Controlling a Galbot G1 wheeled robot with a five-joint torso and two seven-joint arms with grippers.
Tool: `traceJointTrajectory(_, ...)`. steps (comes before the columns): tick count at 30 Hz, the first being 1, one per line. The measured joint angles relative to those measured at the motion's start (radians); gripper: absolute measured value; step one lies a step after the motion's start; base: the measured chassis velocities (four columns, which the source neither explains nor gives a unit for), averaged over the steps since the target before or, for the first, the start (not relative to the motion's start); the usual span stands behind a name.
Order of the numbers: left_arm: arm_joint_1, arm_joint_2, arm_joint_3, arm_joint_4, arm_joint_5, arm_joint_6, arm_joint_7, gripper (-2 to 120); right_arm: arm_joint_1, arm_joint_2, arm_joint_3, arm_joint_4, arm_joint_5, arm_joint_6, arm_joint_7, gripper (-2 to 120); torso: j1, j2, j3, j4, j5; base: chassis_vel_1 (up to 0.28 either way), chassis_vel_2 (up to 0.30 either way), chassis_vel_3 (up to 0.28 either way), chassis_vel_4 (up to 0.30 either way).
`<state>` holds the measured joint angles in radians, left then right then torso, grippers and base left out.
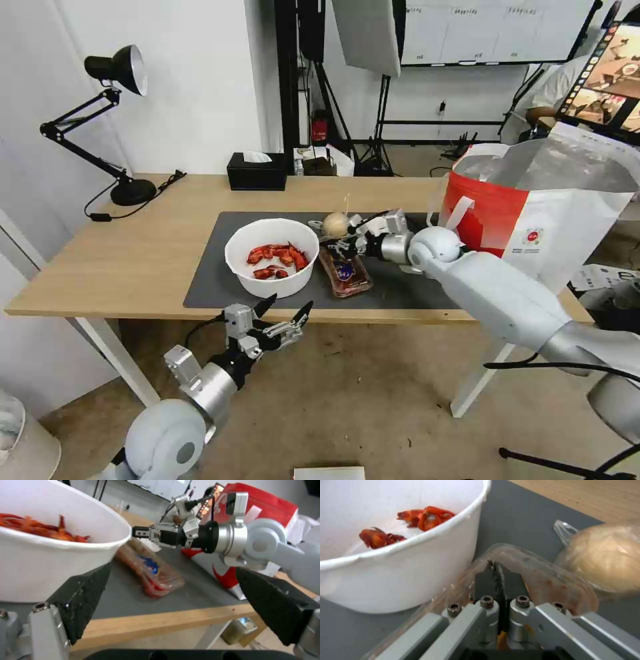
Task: Pick up the trash from the table and place it into the takeout bag.
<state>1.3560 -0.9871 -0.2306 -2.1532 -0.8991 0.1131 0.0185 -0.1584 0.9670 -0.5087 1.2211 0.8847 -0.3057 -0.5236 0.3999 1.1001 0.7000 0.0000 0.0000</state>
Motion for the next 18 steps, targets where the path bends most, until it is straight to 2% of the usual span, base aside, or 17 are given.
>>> traceJointTrajectory(3,-0.089,0.012,0.063,0.026,-0.052,0.004,-0.016,100,-0.001,-0.018,0.000,0.010,0.002,-0.003,-0.011,0,0.000,0.000,0.000,0.0000,0.0001,0.000,0.000,0.000,0.000)
traceJointTrajectory(11,-0.241,0.019,0.165,0.106,-0.154,0.030,-0.045,100,-0.035,-0.040,0.002,0.025,0.001,-0.006,-0.012,0,0.000,0.000,0.000,0.0000,0.0002,0.000,0.000,0.000,0.000)
traceJointTrajectory(18,-0.333,-0.006,0.257,0.161,-0.165,0.040,-0.067,100,-0.045,-0.054,0.010,0.029,0.000,-0.006,-0.014,0,0.000,0.000,0.000,0.0001,0.0000,0.000,0.000,0.000,0.000)
